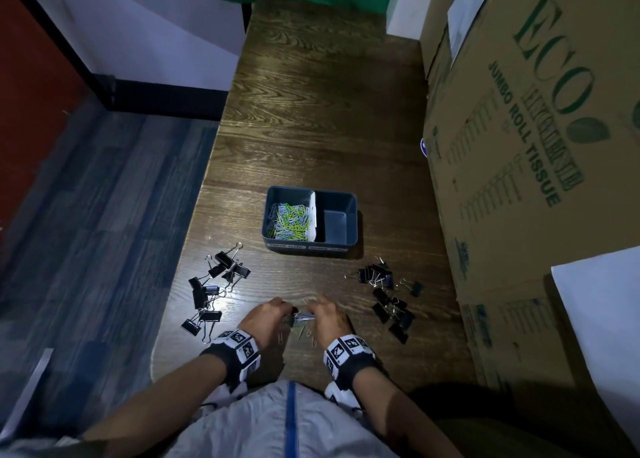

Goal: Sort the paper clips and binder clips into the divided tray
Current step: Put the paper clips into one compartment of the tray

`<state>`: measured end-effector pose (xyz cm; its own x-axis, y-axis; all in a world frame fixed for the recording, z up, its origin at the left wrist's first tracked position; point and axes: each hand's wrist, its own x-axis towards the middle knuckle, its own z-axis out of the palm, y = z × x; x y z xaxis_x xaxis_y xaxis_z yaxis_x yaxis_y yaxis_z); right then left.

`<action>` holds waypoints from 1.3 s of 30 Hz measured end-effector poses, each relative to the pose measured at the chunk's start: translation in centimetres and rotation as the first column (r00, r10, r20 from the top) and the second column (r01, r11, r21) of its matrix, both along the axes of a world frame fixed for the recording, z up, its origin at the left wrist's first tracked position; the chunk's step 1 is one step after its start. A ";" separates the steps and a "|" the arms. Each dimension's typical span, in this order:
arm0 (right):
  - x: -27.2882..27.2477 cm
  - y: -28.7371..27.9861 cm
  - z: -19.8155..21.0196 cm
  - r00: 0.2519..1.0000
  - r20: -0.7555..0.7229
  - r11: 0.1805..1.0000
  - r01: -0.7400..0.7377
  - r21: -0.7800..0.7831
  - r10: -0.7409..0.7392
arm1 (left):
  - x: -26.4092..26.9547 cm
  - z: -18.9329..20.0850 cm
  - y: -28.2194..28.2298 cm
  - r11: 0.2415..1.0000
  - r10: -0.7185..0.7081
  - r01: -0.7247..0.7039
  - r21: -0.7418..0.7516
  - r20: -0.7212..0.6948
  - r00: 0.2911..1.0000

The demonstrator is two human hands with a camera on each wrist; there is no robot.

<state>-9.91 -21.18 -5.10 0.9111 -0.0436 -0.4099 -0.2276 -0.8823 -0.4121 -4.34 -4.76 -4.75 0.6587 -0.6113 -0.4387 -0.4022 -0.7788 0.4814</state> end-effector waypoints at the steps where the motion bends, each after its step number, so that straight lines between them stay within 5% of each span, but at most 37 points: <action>1: 0.0 -0.2 0.2 1.000 -0.007 1.000 0.021 0.007 -0.021 | 0.1 0.0 0.3 0.999 0.028 -0.029 -0.023 -0.007 1.000; 7: -0.1 -1.5 0.1 0.987 -0.062 0.987 0.150 0.054 -0.147 | 1.5 2.1 1.3 0.972 0.156 -0.155 -0.175 -0.007 0.988; 15: -0.9 -2.9 2.1 0.976 -0.120 0.980 0.191 0.061 -0.182 | 7.8 8.3 0.7 0.920 0.131 -0.070 -0.385 0.134 0.982; 23: 2.5 -2.9 6.9 0.981 -0.060 0.971 0.193 0.142 -0.186 | 14.8 9.0 -1.9 0.870 0.380 -0.317 -0.377 0.105 0.919; 31: 12.2 -2.2 12.0 0.930 0.268 0.947 0.181 0.265 -0.253 | 7.8 5.5 1.0 0.932 0.291 -0.197 -0.305 0.301 0.908; 39: 11.1 -2.3 10.3 0.911 0.336 0.952 0.150 0.267 -0.238 | 1.7 2.4 3.2 0.989 0.145 -0.142 -0.036 0.102 0.984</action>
<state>1.20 -23.47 5.20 0.9809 -0.1792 -0.0754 -0.1816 -0.7060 -0.6845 -2.66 -1.53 -2.39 0.7819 -0.5182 -0.3466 -0.3361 -0.8186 0.4657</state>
